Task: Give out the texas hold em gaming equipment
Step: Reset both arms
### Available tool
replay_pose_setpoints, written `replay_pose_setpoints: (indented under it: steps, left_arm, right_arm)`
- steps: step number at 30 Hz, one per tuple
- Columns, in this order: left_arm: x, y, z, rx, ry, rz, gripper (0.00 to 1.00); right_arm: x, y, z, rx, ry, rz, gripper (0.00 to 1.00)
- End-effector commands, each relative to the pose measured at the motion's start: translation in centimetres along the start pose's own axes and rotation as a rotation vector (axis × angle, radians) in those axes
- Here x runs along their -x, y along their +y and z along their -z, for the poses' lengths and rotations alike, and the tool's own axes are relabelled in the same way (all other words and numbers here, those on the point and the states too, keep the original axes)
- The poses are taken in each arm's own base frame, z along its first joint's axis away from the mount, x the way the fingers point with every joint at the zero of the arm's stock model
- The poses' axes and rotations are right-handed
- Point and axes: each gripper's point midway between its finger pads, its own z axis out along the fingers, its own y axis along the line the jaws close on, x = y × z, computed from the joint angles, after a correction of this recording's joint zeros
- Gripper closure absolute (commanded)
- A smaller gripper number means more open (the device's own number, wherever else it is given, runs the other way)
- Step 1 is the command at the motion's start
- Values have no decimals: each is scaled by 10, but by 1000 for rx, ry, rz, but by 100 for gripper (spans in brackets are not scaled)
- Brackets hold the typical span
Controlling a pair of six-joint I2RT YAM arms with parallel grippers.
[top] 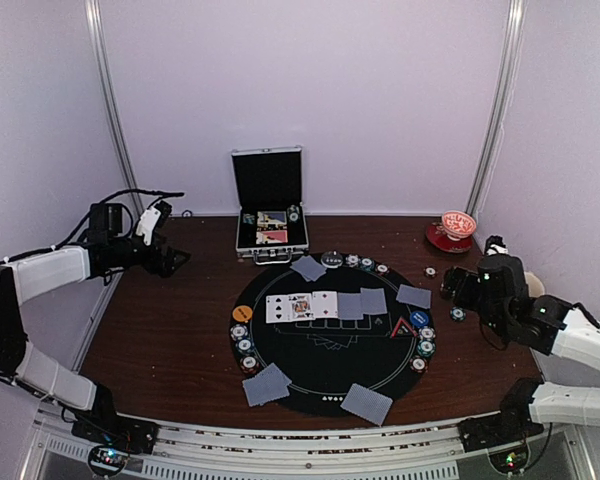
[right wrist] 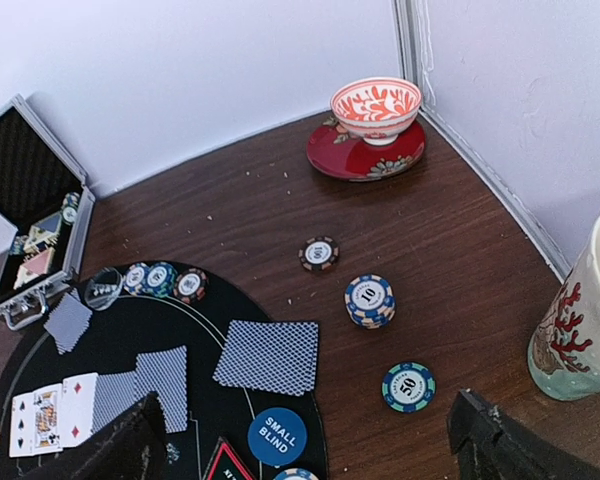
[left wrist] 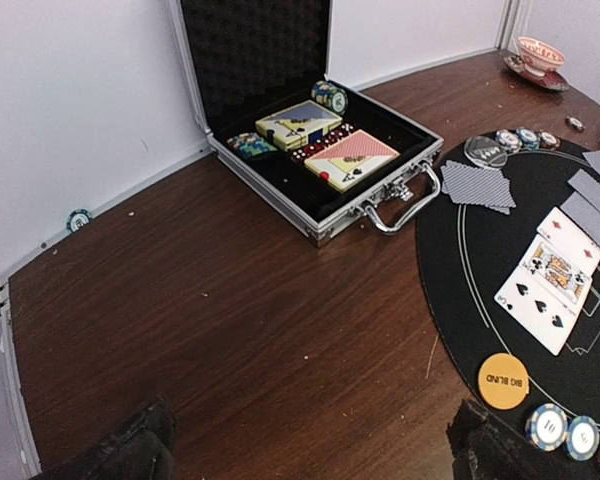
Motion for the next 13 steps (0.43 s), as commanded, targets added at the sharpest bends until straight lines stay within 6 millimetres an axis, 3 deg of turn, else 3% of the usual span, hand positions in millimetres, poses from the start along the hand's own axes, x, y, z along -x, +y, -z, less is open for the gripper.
replay_pose_setpoints:
  steps: [1,13]
  left_arm:
    - [29,10,10,65,-138,-20,2]
    - [31,11,11,83,-185,-15,2]
  right_arm:
    - [17,-7,10,7,-83,-49,0]
    - [21,-15,13,-17,-116,-62,0]
